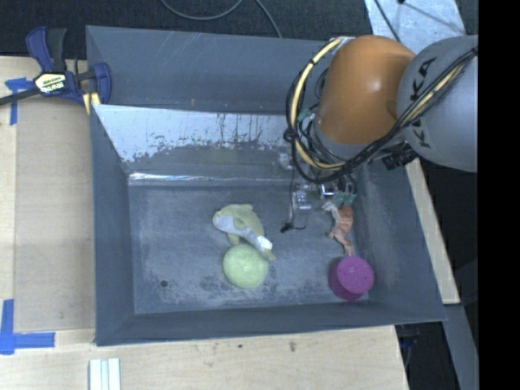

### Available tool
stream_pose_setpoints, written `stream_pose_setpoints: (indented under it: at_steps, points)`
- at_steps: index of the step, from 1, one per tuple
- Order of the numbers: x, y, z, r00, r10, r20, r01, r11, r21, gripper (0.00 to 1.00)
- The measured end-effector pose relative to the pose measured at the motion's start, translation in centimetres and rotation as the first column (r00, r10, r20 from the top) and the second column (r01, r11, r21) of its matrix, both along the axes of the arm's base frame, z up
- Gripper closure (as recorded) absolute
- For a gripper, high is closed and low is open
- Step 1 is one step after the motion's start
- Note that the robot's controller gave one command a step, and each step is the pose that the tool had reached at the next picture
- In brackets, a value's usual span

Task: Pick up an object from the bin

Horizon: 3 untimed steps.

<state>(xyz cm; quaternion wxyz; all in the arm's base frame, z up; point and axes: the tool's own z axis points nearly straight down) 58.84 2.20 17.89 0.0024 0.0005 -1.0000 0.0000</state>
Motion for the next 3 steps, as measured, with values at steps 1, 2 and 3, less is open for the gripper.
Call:
stream_pose_setpoints:
  at_steps: [1,2,3]
  points:
    - [0.1,0.0,0.5,1.000,0.000,0.009,0.000,1.000,0.000,0.00]
    - [0.2,2.4,-5.8,0.995,-0.099,0.011,0.099,0.995,0.001,0.00]
    - [0.3,3.1,-7.0,0.996,-0.087,0.006,0.087,0.996,0.000,0.00]
